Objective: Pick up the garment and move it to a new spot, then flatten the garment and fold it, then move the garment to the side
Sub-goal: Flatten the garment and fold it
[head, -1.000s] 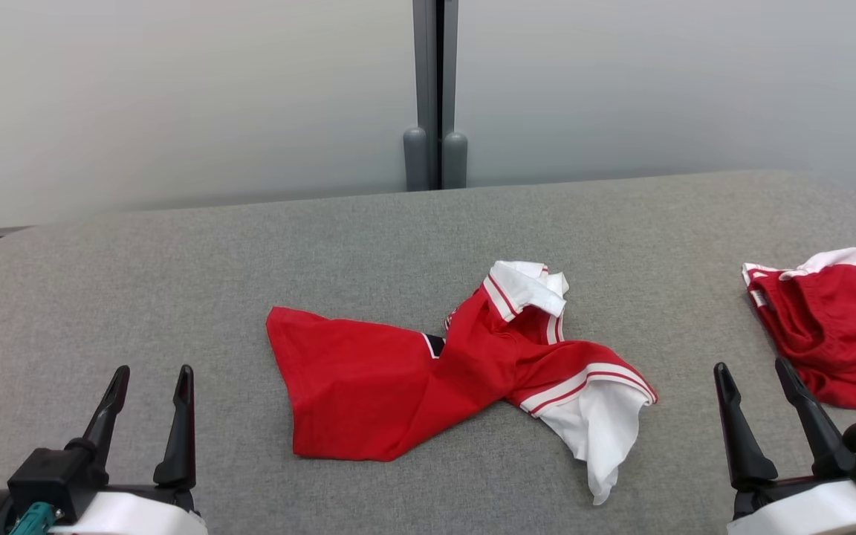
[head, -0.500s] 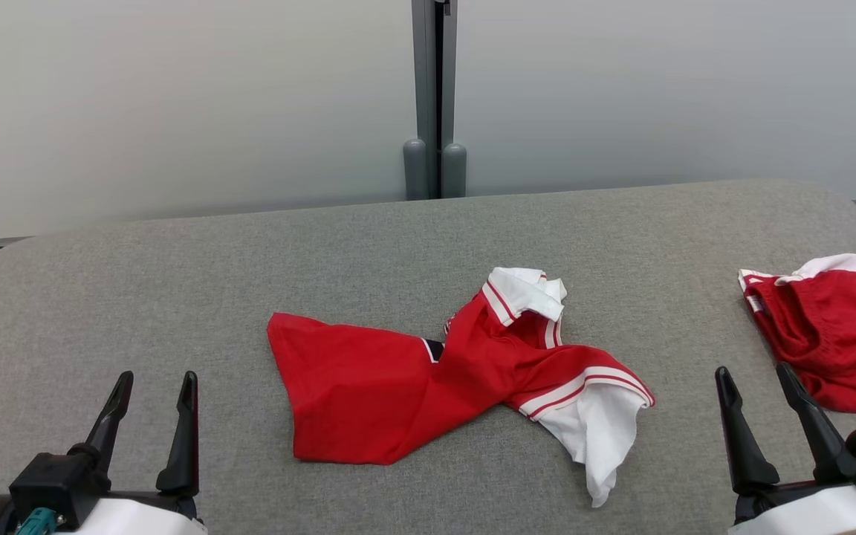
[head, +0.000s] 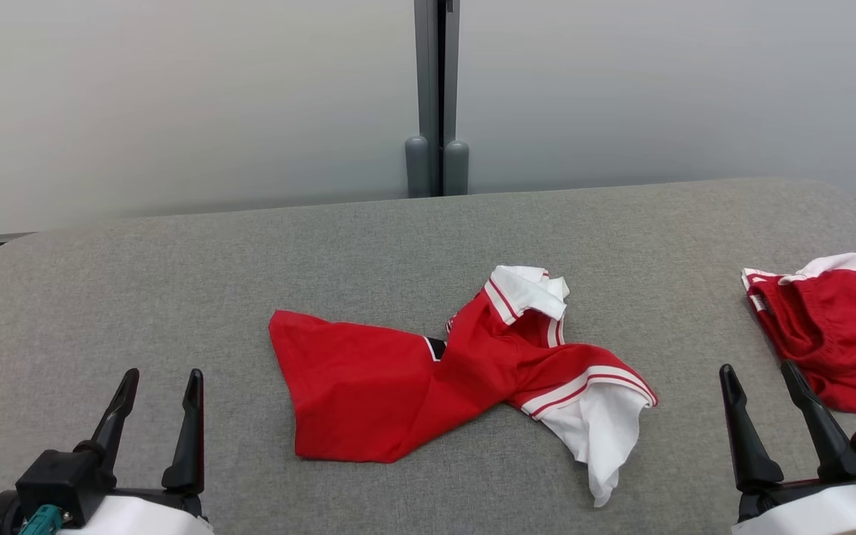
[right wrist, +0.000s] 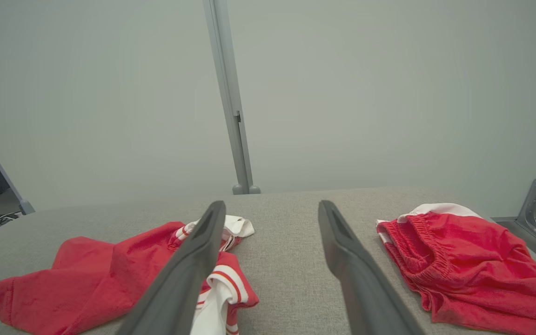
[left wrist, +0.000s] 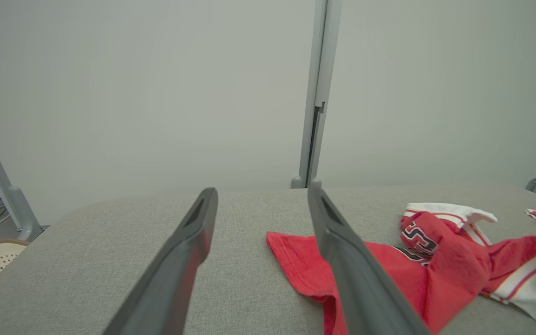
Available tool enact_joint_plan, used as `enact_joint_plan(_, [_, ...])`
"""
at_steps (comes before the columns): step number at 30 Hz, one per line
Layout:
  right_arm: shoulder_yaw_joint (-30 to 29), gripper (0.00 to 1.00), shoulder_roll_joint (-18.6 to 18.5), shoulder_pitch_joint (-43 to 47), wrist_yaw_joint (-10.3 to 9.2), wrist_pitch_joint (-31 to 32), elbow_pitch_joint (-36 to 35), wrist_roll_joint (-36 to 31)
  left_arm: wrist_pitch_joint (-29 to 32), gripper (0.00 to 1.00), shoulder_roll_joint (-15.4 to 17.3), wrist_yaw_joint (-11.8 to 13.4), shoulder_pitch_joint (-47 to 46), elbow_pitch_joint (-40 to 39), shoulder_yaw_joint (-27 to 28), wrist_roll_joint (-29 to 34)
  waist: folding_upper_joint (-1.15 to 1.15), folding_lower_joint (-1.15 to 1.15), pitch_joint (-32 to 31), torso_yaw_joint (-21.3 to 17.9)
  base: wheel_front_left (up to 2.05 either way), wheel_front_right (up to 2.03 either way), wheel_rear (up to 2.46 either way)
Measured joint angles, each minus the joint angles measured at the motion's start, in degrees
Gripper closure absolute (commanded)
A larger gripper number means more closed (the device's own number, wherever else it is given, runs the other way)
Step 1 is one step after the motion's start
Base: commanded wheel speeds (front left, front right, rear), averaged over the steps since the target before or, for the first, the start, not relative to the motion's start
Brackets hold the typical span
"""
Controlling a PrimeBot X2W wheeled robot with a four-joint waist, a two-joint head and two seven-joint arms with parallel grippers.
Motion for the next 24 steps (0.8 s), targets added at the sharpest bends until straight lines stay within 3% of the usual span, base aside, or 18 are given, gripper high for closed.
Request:
enact_joint_plan(16, [-0.37,0.0,-0.33,-2.16,-0.01,0.22,0.56,-0.08,-1.04,0.0,-0.26,-0.97,-4.6,-0.19,-1.23,0.0,0.0,0.0,4.98,3.44,0.0,0.0,0.0])
enact_joint_plan(24, [2.32,0.0,-1.99,-7.97,-0.01,1.3,7.2,0.27,-2.46,0.0,-1.51,-2.58,-10.18,0.66,-2.75,0.24,0.0,0.0,10.61,7.14,0.0,0.0,0.0])
